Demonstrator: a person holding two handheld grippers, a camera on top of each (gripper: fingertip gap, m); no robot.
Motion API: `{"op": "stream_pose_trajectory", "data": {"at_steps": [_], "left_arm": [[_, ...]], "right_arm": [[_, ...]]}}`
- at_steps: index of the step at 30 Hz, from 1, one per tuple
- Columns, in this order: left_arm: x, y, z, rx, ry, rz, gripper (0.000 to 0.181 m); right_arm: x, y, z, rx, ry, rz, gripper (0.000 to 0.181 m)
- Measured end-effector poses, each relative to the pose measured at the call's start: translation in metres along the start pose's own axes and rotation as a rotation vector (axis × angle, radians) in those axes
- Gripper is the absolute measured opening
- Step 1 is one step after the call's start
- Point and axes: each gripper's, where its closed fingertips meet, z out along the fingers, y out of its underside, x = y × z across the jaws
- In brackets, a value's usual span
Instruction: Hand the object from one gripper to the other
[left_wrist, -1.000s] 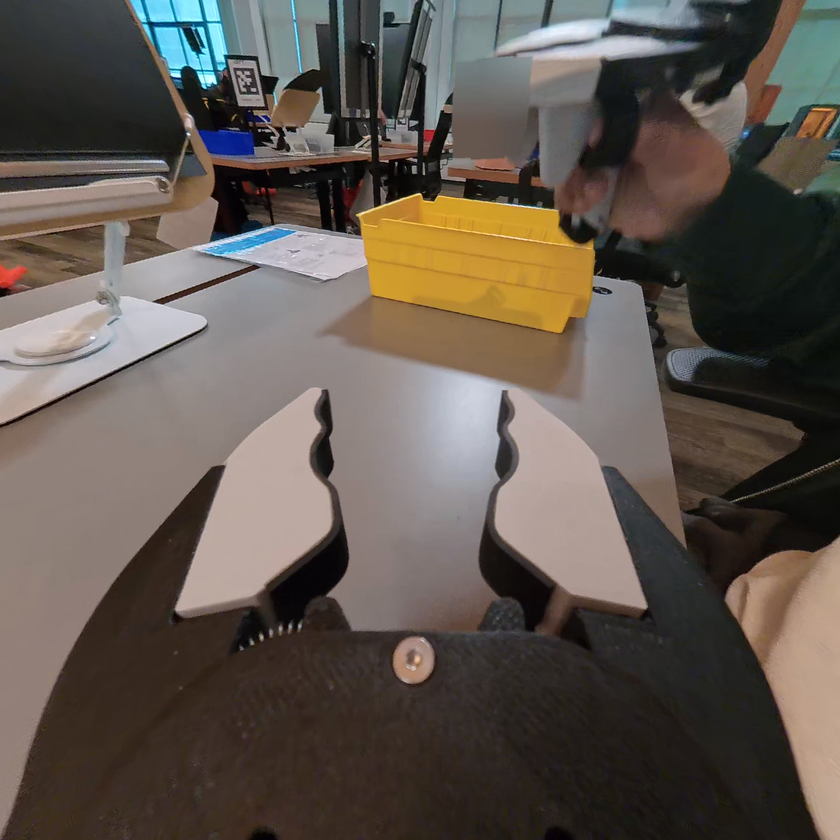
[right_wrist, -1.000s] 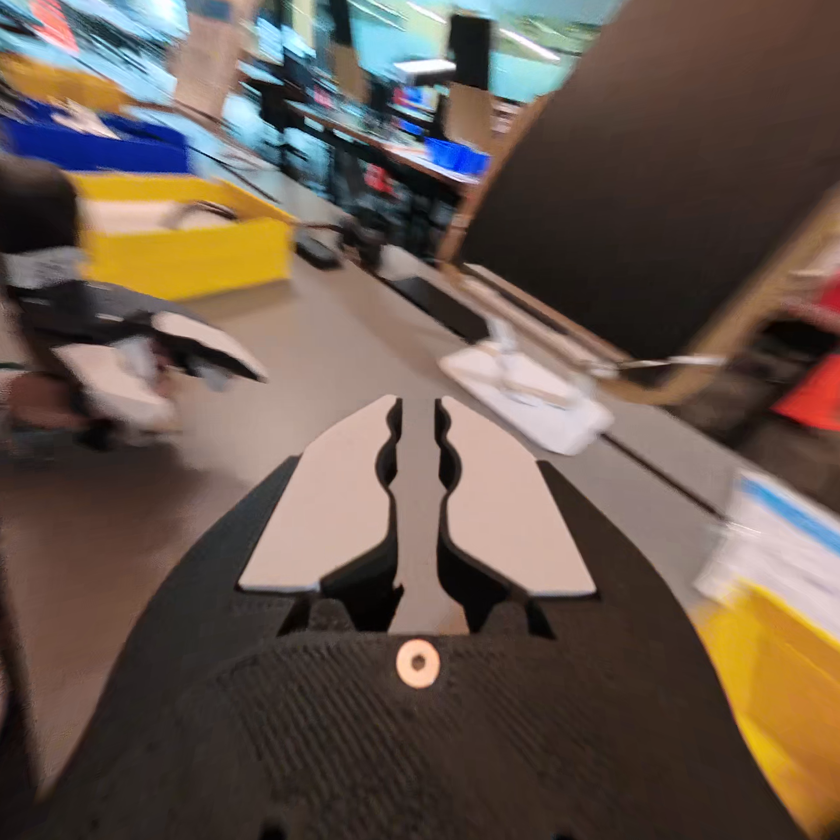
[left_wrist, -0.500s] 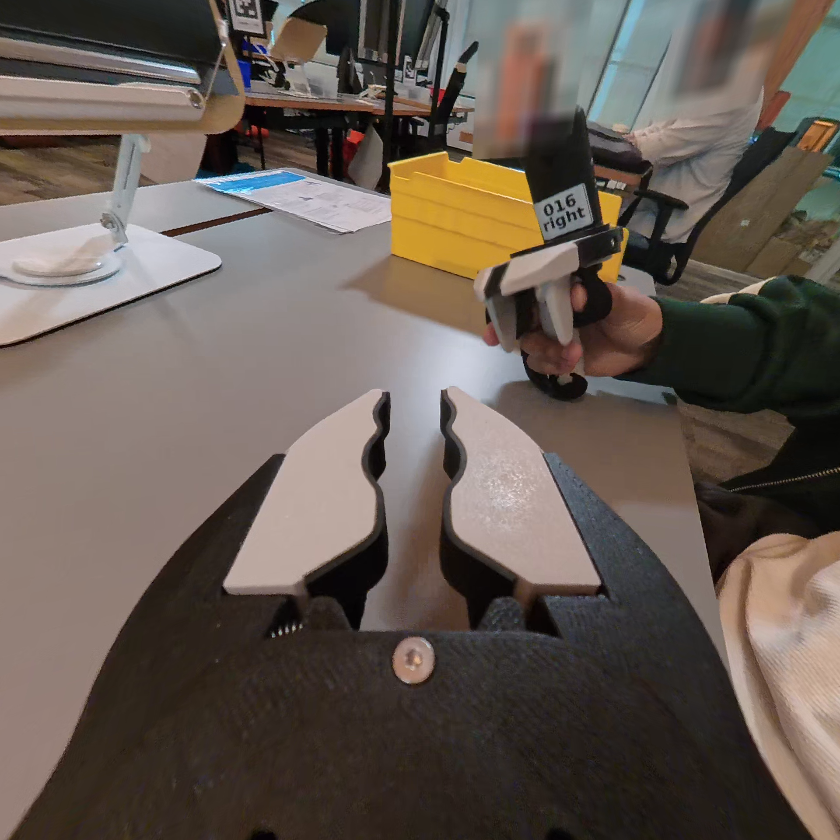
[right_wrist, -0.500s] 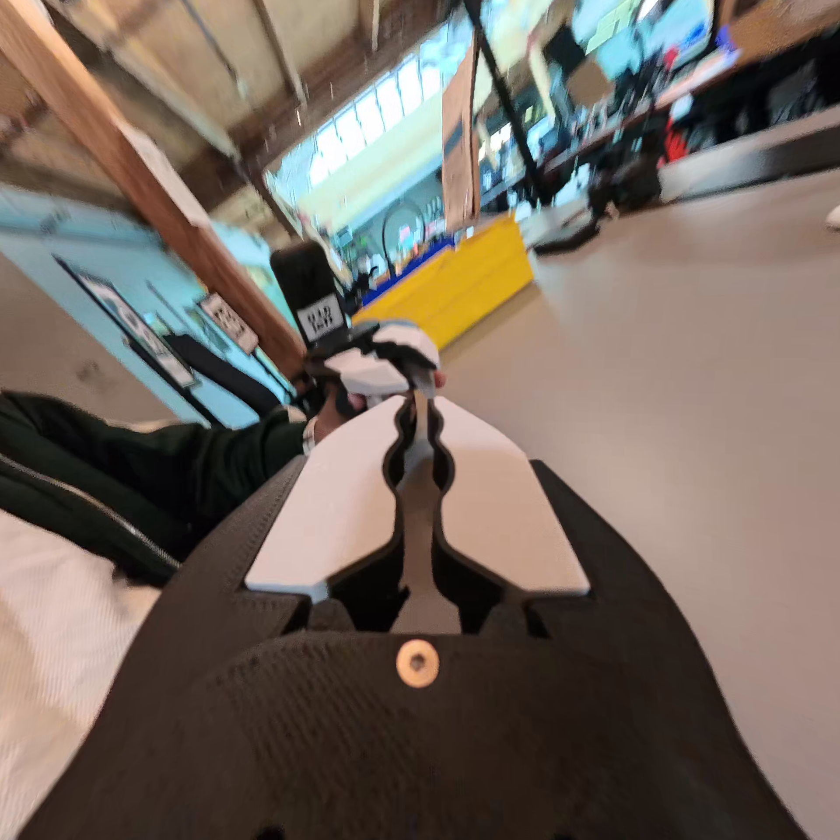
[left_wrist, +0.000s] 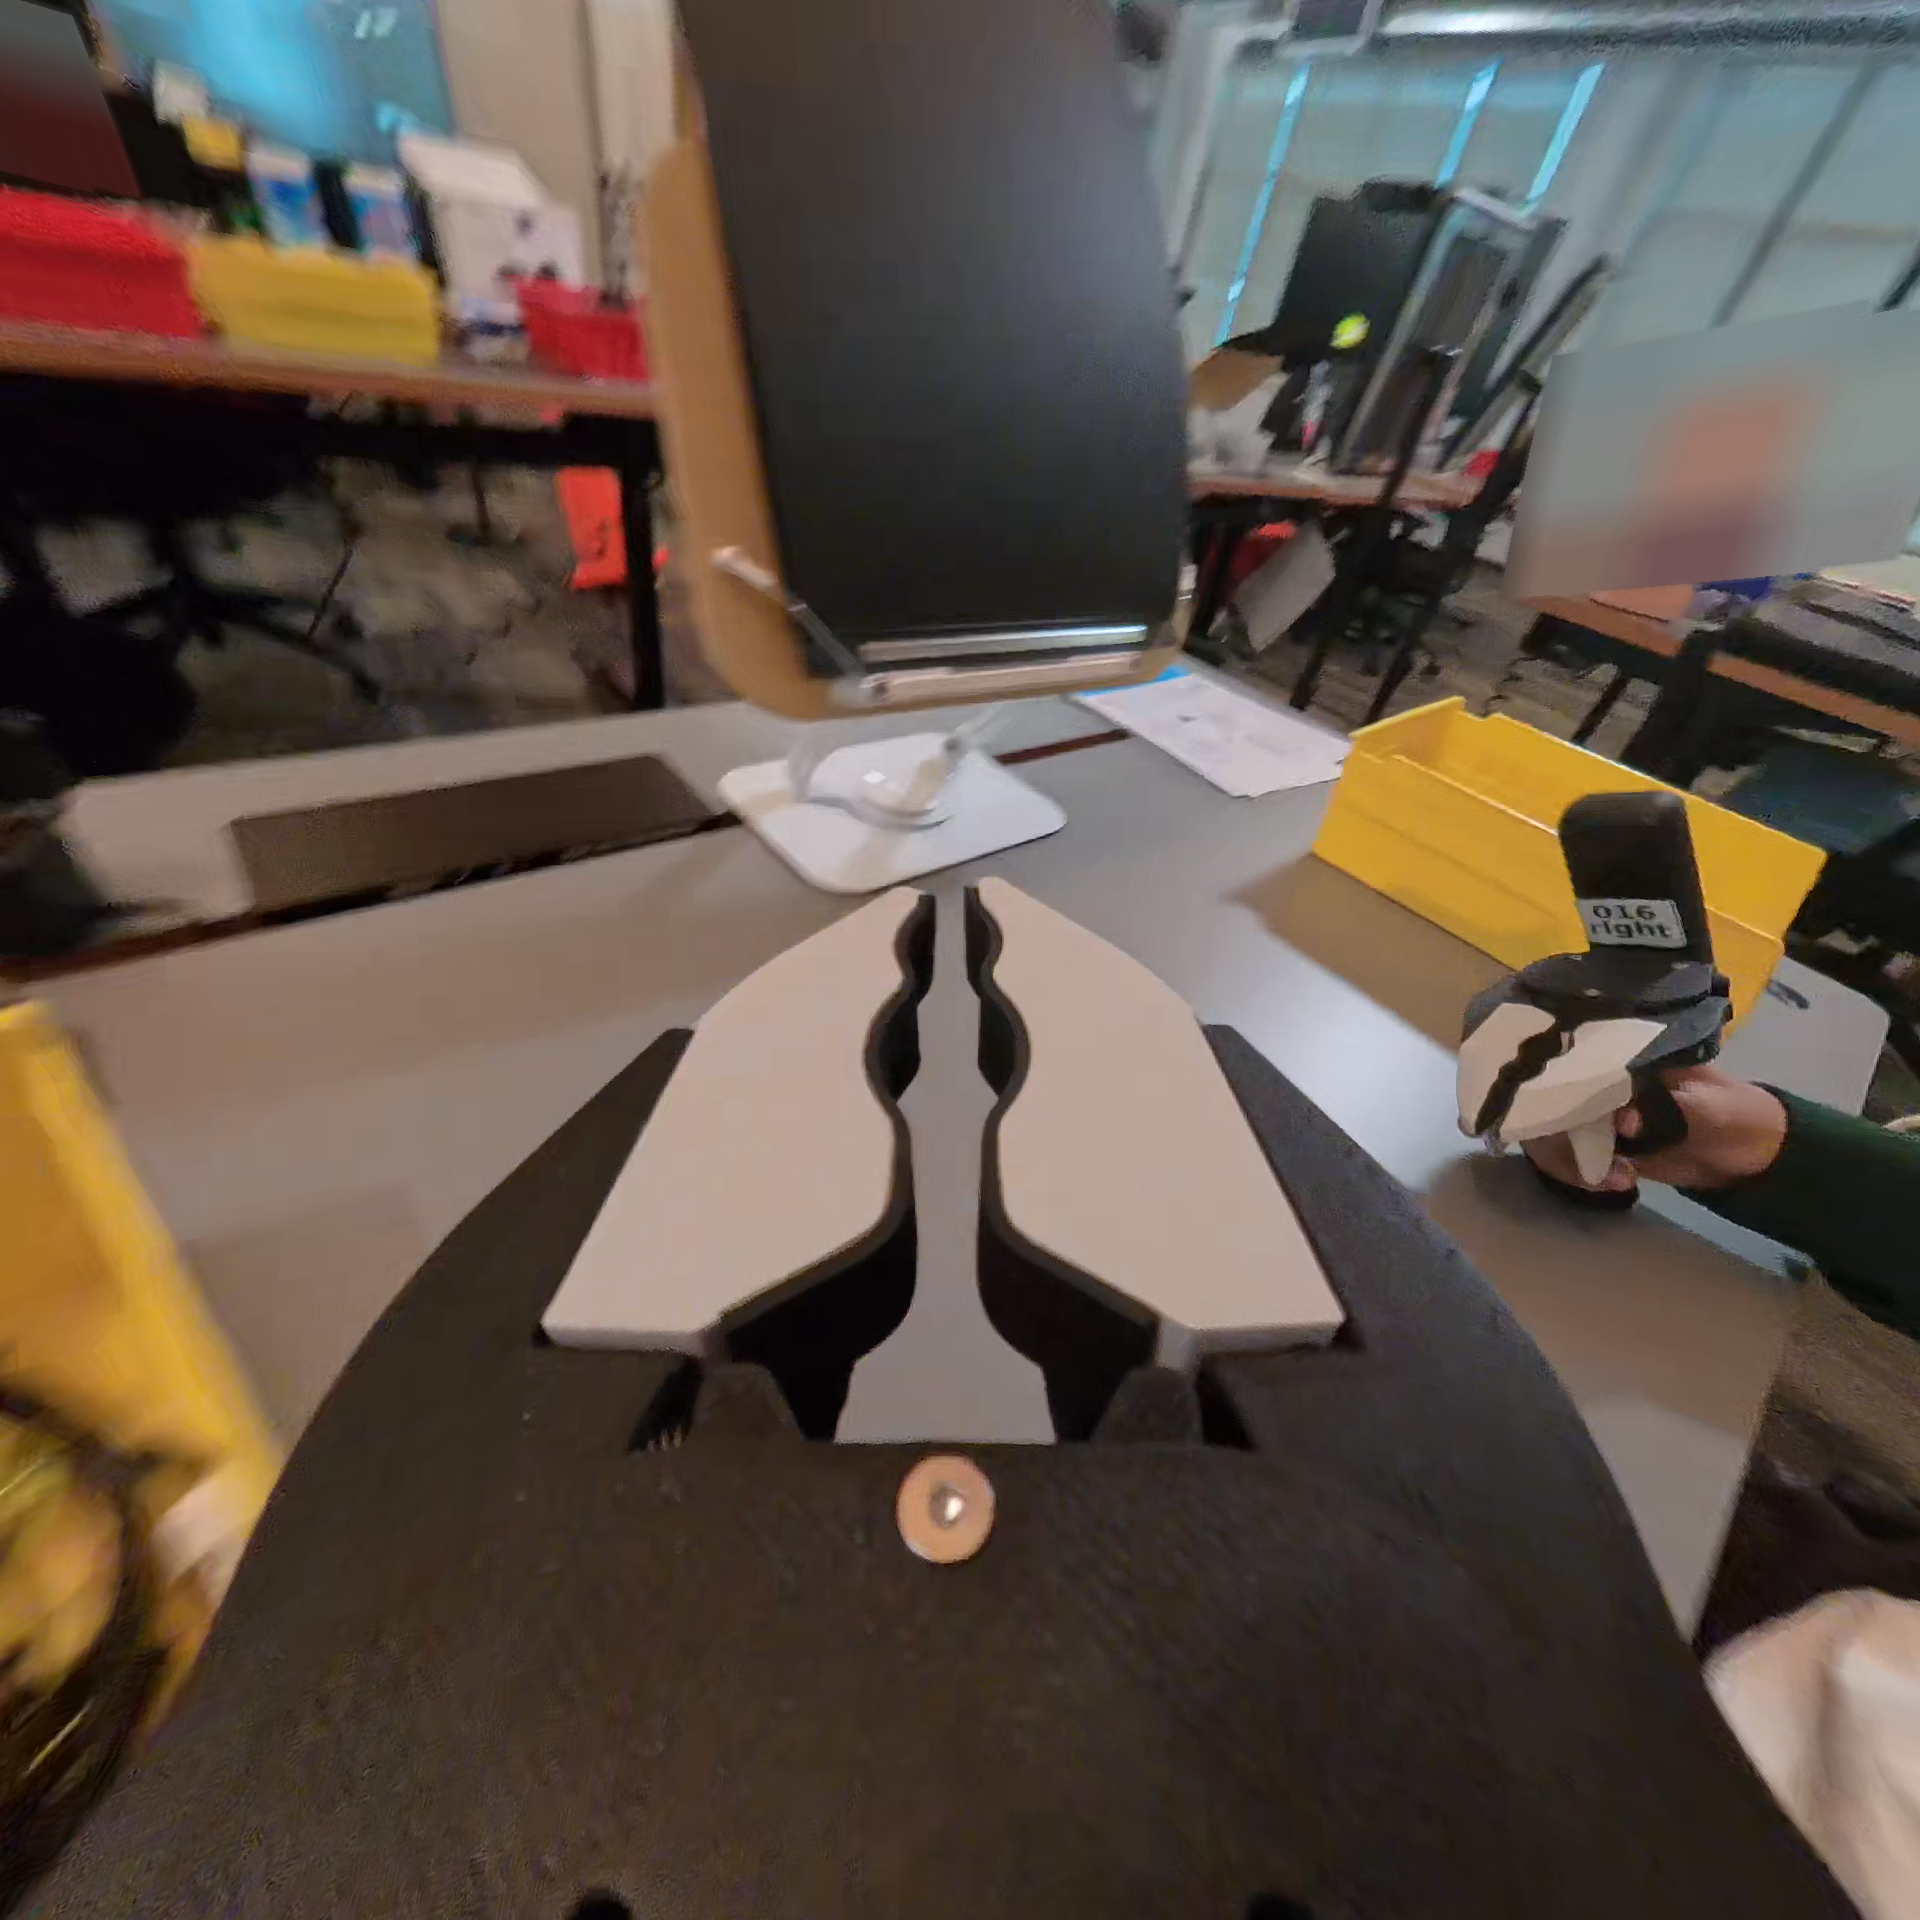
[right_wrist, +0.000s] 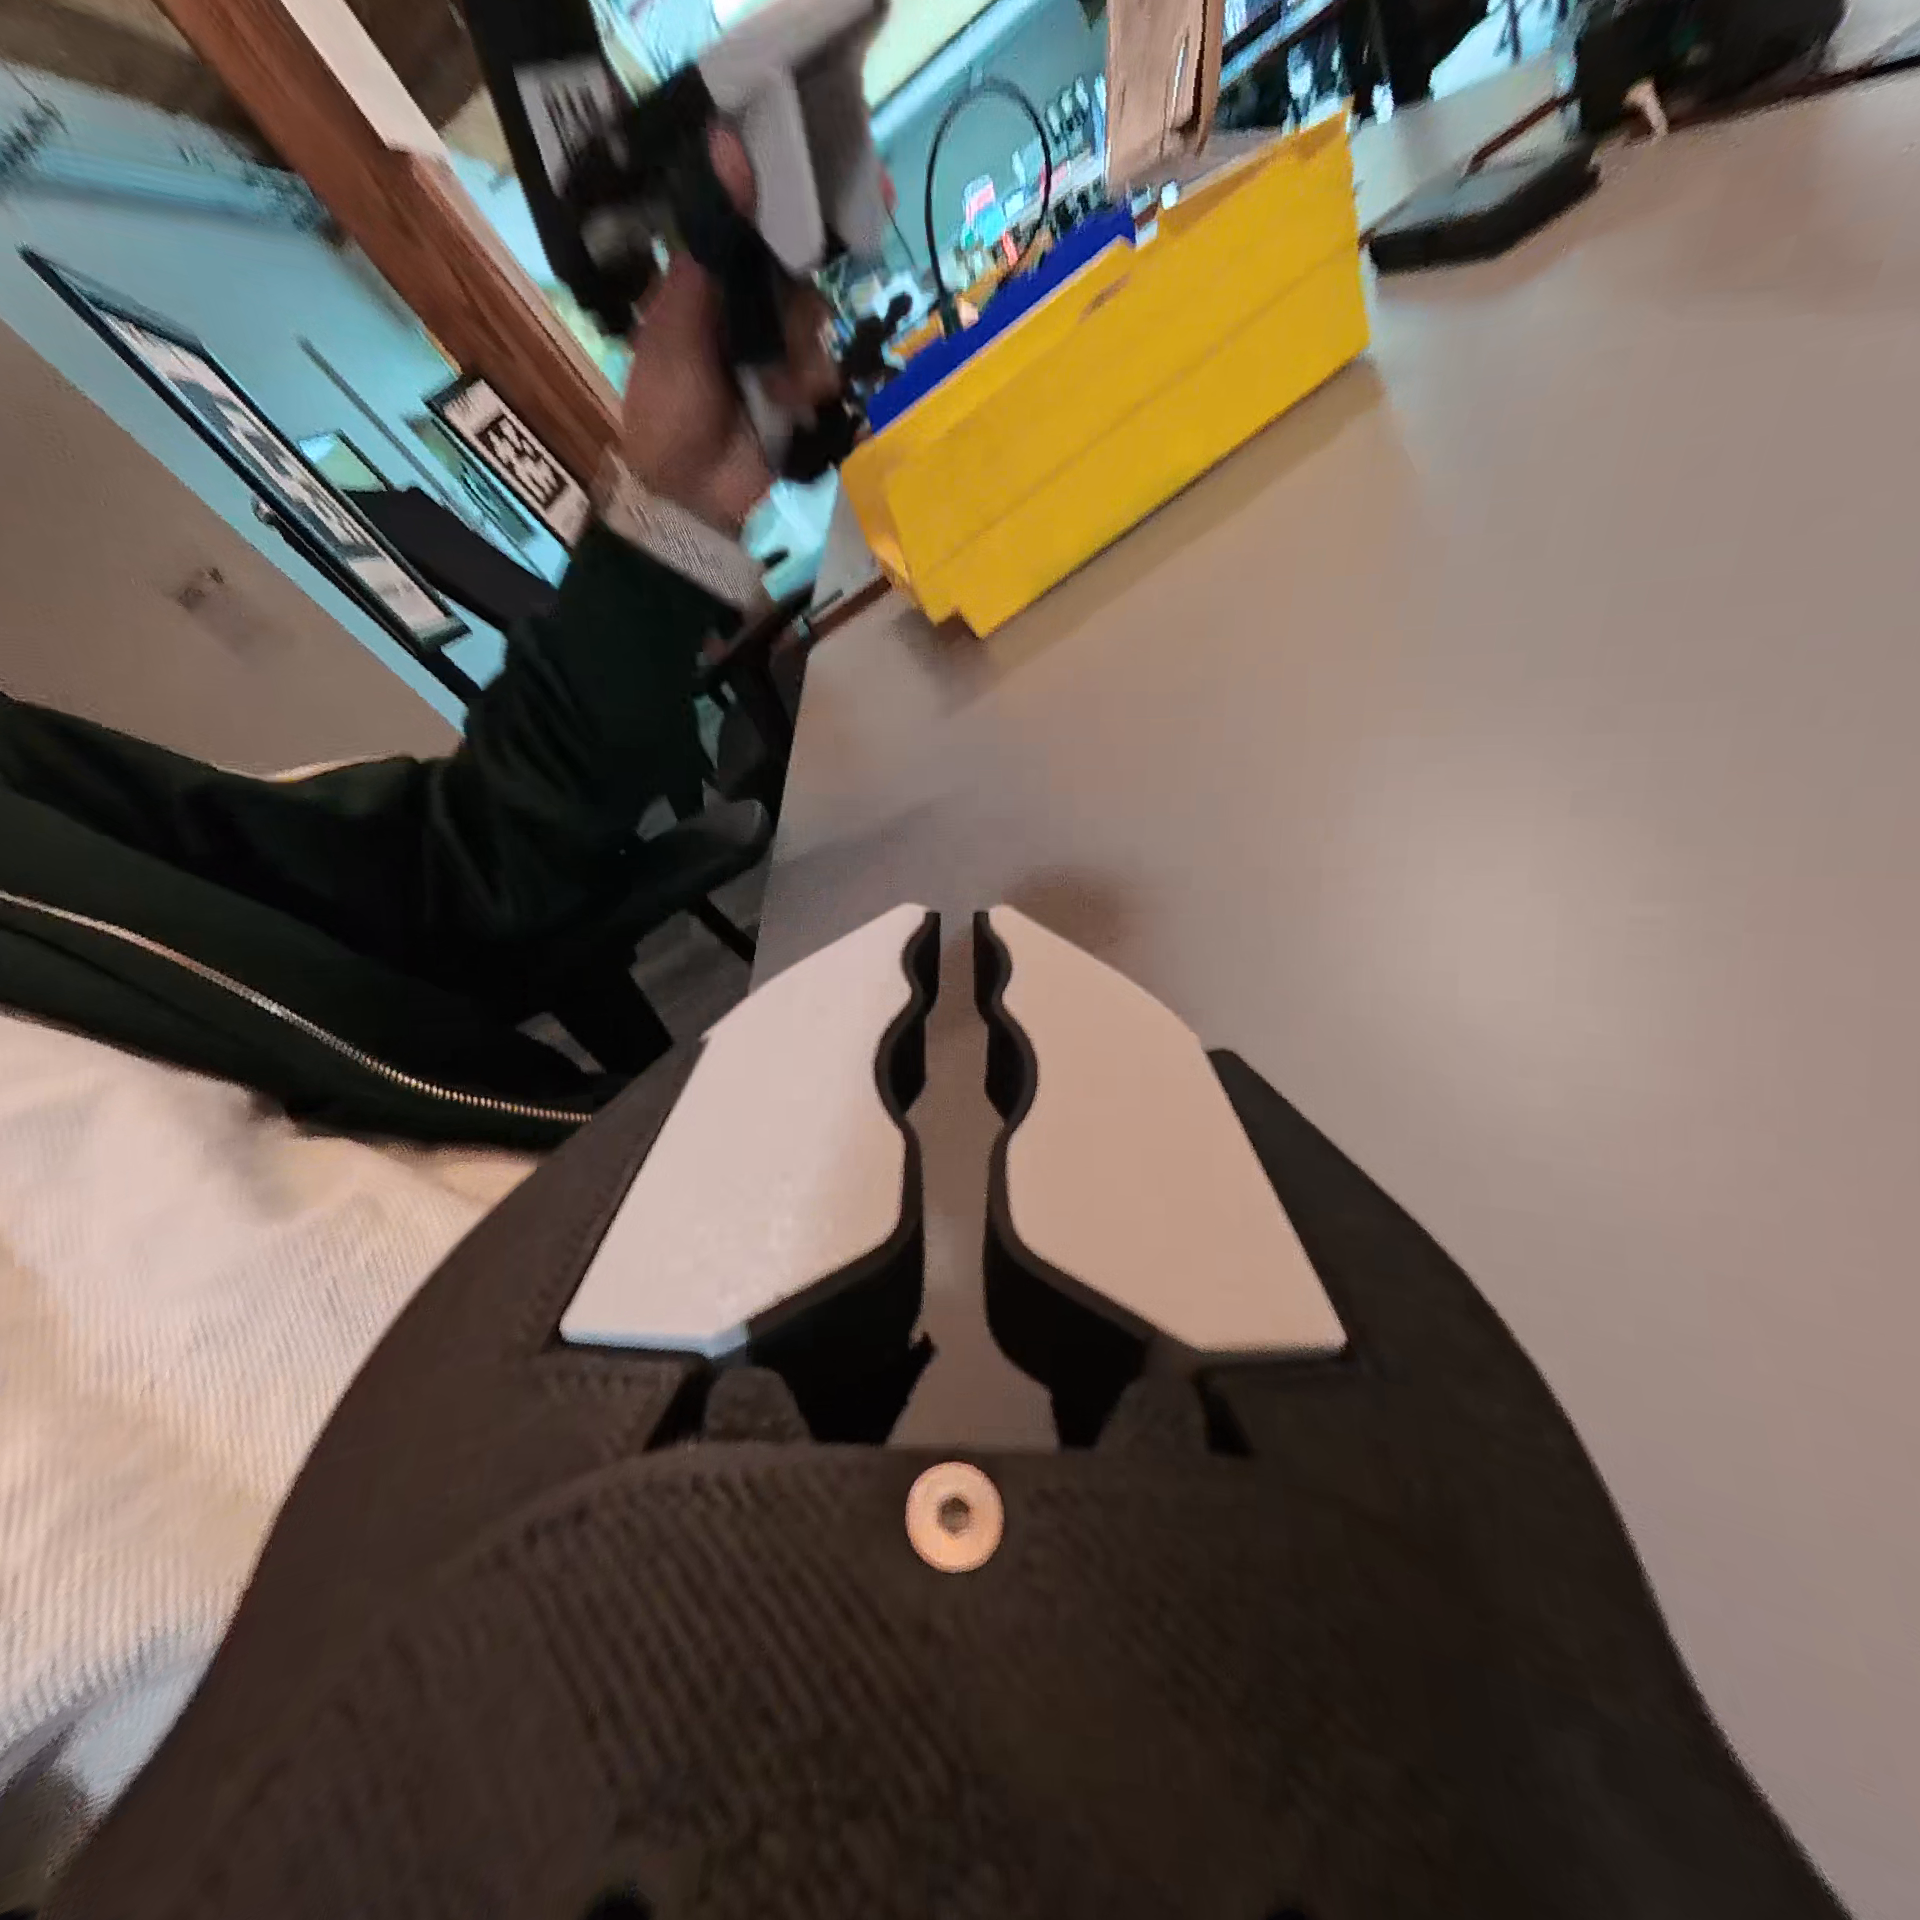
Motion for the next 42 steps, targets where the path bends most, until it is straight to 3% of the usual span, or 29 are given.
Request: {"op": "stream_pose_trajectory", "data": {"at_steps": [1,4,7,10,13,17,21,33,38,42], "left_arm": [[-0.018,-0.004,-0.018,-0.06,-0.033,-0.042,0.013],[-0.084,0.033,-0.075,-0.34,-0.237,-0.166,0.023],[-0.131,0.081,-0.118,-0.511,-0.403,-0.289,0.024],[-0.128,0.114,-0.125,-0.645,-0.297,-0.359,0.023],[-0.148,0.143,-0.138,-0.803,-0.458,-0.4,0.03],[-0.141,0.17,-0.137,-0.928,-0.435,-0.488,0.033],[-0.145,0.194,-0.148,-1.101,-0.514,-0.447,0.051],[-0.151,0.186,-0.144,-1.108,-0.561,-0.347,0.036],[-0.147,0.125,-0.136,-0.812,-0.516,-0.294,0.036],[-0.091,0.042,-0.102,-0.428,-0.201,-0.222,0.036]], "right_arm": [[0.0,0.004,0.003,-0.027,0.003,-0.001,0.006],[-0.003,0.01,0.008,-0.079,-0.01,-0.012,0.007],[-0.006,0.008,0.006,-0.061,-0.056,0.012,0.01],[-0.003,0.0,-0.002,-0.001,-0.078,0.055,0.008],[0.003,-0.004,-0.007,0.026,-0.057,0.065,0.007],[0.005,-0.004,-0.008,0.029,-0.038,0.068,0.007],[0.005,-0.003,-0.006,0.016,-0.032,0.058,0.007],[0.003,0.0,-0.005,-0.006,-0.026,0.039,0.007],[0.004,0.001,-0.004,-0.018,-0.027,0.047,0.006],[0.014,-0.016,-0.001,0.042,0.041,-0.017,0.0]]}}
